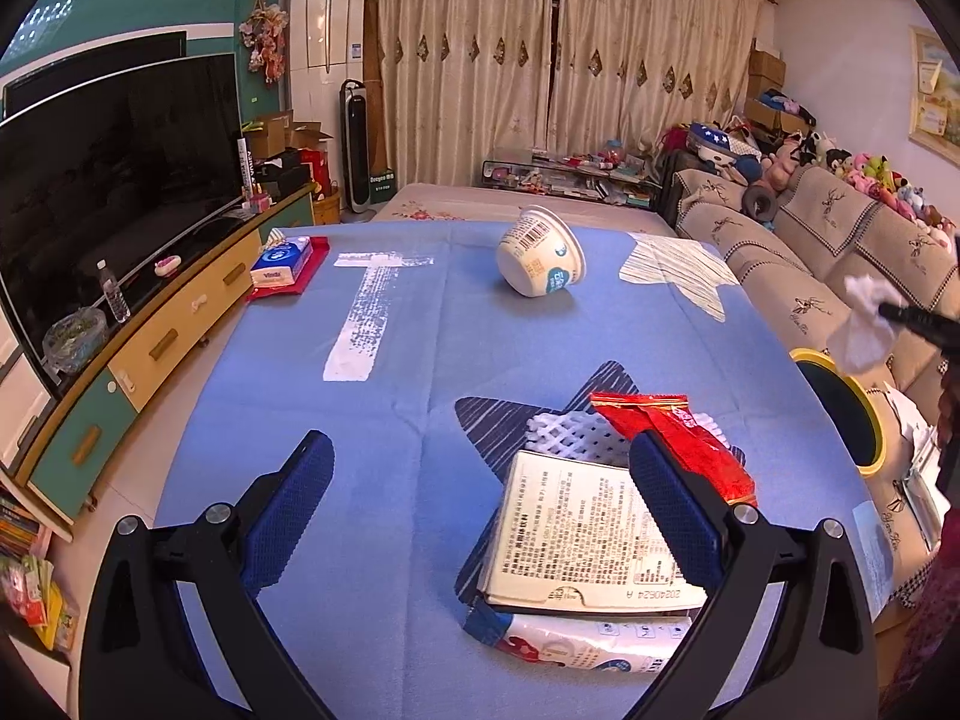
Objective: Collect trash
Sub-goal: 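Carry the tissue over the bin and open the right gripper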
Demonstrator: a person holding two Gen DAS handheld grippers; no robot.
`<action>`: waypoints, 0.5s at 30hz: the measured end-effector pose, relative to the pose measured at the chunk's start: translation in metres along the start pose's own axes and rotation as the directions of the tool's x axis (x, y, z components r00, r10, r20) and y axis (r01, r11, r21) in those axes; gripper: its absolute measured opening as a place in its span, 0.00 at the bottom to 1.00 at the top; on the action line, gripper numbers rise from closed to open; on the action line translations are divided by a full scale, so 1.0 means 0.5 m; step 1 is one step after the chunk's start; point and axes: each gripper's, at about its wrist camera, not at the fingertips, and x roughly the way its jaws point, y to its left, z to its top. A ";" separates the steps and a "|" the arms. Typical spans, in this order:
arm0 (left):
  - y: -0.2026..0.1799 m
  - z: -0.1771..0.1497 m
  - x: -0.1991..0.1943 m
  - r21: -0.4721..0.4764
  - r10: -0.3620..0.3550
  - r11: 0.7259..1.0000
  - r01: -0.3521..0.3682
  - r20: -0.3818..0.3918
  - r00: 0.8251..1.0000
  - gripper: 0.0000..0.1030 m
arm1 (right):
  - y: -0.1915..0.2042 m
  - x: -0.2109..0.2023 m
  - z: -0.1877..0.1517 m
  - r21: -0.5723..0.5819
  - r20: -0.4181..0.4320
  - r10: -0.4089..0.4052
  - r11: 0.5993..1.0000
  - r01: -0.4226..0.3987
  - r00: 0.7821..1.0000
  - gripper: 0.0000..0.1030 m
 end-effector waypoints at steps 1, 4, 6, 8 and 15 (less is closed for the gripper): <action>-0.008 0.001 0.002 0.005 -0.003 1.000 0.003 -0.003 1.000 0.94 | -0.022 0.023 -0.013 0.014 -0.025 -0.027 1.000 0.028 0.999 0.10; -0.030 0.005 0.006 0.020 -0.008 1.000 0.009 -0.009 1.000 0.94 | -0.069 0.087 -0.048 0.035 -0.092 -0.087 0.995 0.090 0.992 0.11; -0.045 0.008 0.009 0.035 -0.011 0.999 0.011 -0.012 1.000 0.94 | -0.090 0.124 -0.066 0.042 -0.131 -0.118 0.991 0.124 0.984 0.16; -0.059 0.012 0.011 0.047 -0.013 0.999 0.014 -0.015 1.000 0.94 | -0.103 0.139 -0.085 0.054 -0.150 -0.140 0.987 0.150 0.979 0.29; -0.099 0.019 0.021 0.072 -0.038 0.997 0.040 -0.030 0.999 0.94 | -0.129 0.138 -0.113 0.088 -0.161 -0.144 0.983 0.159 0.976 0.45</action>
